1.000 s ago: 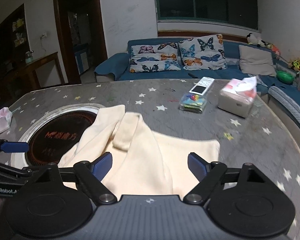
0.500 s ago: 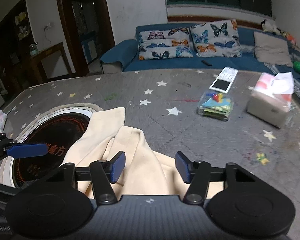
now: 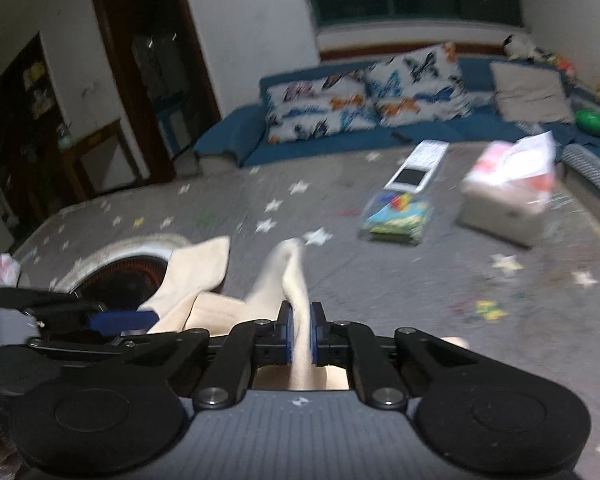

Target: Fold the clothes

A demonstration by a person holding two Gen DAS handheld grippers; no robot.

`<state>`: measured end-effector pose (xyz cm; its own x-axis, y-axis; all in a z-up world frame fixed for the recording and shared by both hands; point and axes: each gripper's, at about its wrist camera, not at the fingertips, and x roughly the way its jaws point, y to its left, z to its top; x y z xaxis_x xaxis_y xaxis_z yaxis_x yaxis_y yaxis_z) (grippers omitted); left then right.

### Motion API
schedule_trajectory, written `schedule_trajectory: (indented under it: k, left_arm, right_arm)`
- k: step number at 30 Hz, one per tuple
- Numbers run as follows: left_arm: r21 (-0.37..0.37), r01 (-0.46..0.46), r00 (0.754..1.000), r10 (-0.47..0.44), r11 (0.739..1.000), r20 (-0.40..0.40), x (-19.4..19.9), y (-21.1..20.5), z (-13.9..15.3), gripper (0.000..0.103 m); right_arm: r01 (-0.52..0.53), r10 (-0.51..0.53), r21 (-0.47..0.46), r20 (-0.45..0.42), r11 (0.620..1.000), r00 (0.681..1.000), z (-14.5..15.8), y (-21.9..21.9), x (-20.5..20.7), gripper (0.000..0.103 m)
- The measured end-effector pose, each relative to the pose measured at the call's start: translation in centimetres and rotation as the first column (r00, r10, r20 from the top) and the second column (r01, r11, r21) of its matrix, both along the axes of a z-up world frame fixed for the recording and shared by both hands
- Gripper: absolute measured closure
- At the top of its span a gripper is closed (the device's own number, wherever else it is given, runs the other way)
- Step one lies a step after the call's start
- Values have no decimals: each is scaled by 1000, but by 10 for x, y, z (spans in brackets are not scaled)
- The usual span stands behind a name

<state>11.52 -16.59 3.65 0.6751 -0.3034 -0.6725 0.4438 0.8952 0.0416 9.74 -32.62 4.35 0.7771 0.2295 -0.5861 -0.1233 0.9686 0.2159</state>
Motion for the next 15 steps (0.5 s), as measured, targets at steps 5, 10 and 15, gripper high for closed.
schedule_trajectory:
  k: [5, 10, 15]
  left_arm:
    - [-29, -21, 999, 22, 999, 26, -10, 10, 5, 97]
    - [-76, -78, 994, 83, 994, 65, -26, 33, 19, 100]
    - [-122, -101, 991, 110, 987, 70, -39, 53, 33, 100]
  right_arm:
    - [111, -111, 11, 78, 994, 991, 21, -33, -44, 97]
    - [237, -239, 34, 111, 971, 965, 27, -67, -92, 97]
    - [344, -348, 58, 95, 937, 933, 17, -93, -131, 97]
